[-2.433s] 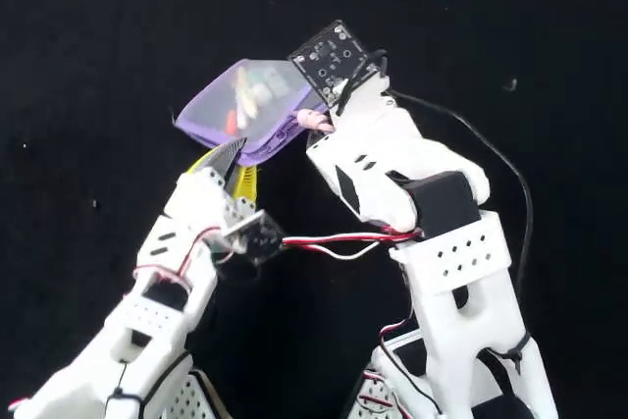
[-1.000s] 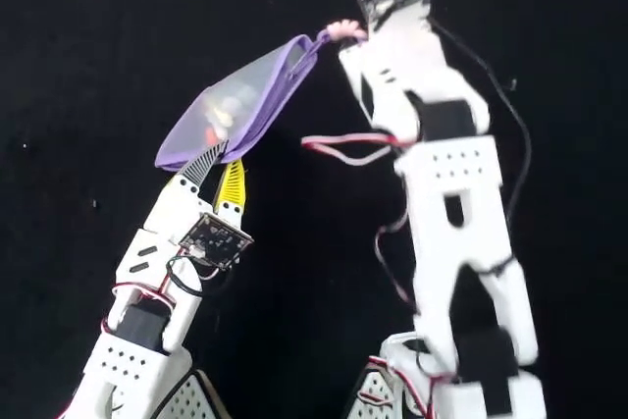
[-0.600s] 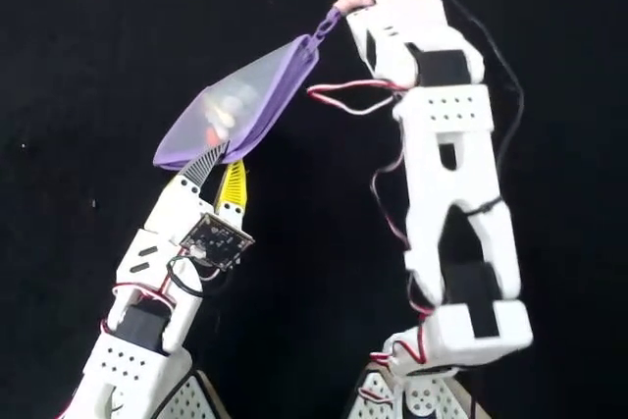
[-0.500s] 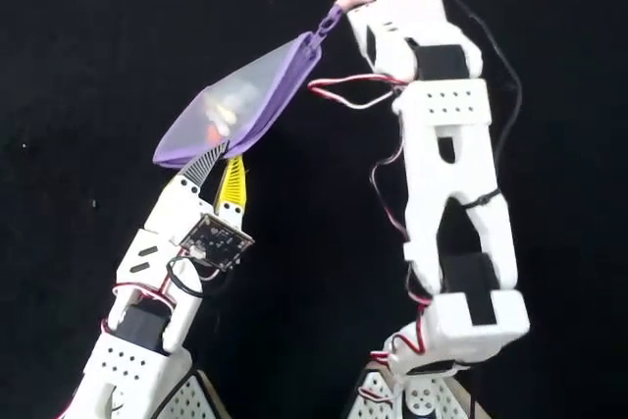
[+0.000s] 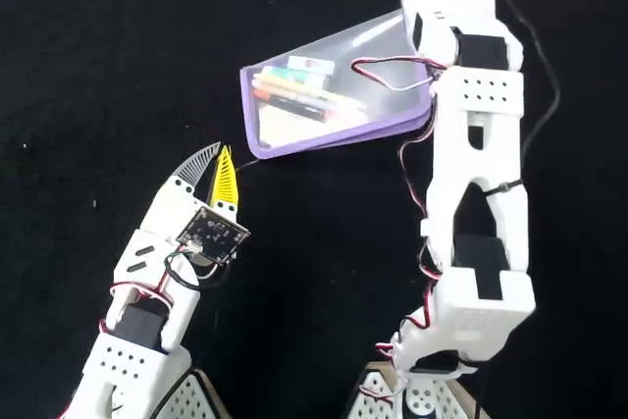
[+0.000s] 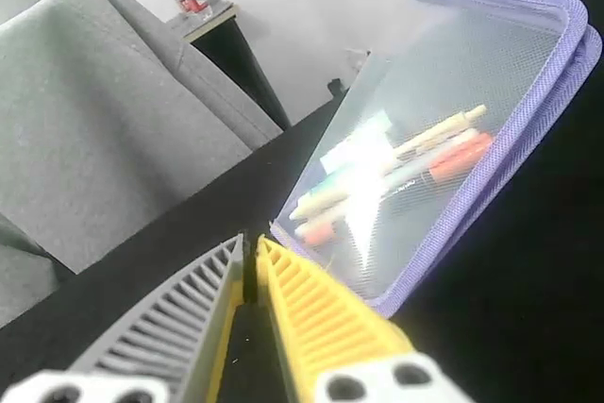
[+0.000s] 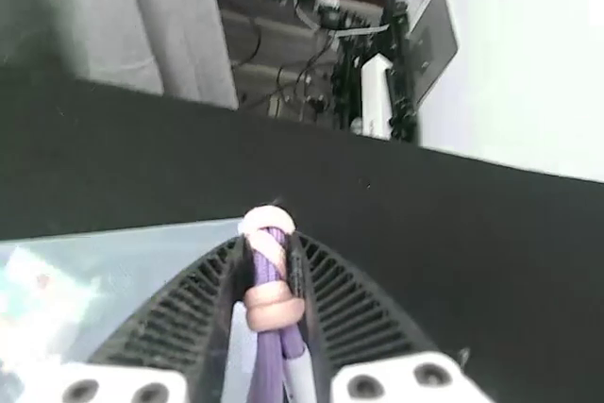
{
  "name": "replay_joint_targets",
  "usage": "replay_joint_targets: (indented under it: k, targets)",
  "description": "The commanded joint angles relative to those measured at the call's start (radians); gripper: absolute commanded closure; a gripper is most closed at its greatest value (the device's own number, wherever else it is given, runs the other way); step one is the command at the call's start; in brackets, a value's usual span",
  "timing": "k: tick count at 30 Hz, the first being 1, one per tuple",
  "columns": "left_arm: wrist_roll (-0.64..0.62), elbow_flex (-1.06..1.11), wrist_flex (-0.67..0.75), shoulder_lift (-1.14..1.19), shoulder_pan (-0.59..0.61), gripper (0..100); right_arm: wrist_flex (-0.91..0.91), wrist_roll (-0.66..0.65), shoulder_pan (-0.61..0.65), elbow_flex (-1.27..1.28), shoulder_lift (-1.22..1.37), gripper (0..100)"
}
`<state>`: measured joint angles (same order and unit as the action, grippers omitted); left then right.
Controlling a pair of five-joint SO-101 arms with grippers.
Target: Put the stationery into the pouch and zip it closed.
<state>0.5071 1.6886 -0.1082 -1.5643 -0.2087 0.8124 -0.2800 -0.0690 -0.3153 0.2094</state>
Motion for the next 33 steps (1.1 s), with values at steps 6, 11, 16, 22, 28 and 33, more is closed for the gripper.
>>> replay_joint_targets:
  k: [6, 11, 16, 22, 28, 33]
  targets:
    - [-0.015, 0.021, -0.002, -0.011, 0.015, 97, 0.031, -0.055, 0.133, 0.012, -0.015, 98.5]
    - [-0.015, 0.021, -0.049, -0.014, 0.015, 97, 0.023, -0.133, 0.212, 0.107, -0.015, 98.3]
    - [-0.014, 0.021, -0.071, -0.014, 0.015, 97, 0.026, -0.132, 0.273, 0.162, -0.015, 92.6]
    - [-0.014, 0.021, -0.072, -0.014, 0.015, 97, 0.029, -0.143, 0.292, 0.193, -0.016, 68.7]
    - [-0.014, 0.021, -0.072, -0.014, 0.016, 97, 0.034, -0.143, 0.282, 0.189, -0.027, 62.1]
    - [-0.012, 0.021, -0.072, -0.014, 0.019, 97, 0.092, -0.14, 0.242, 0.185, -0.107, 62.0]
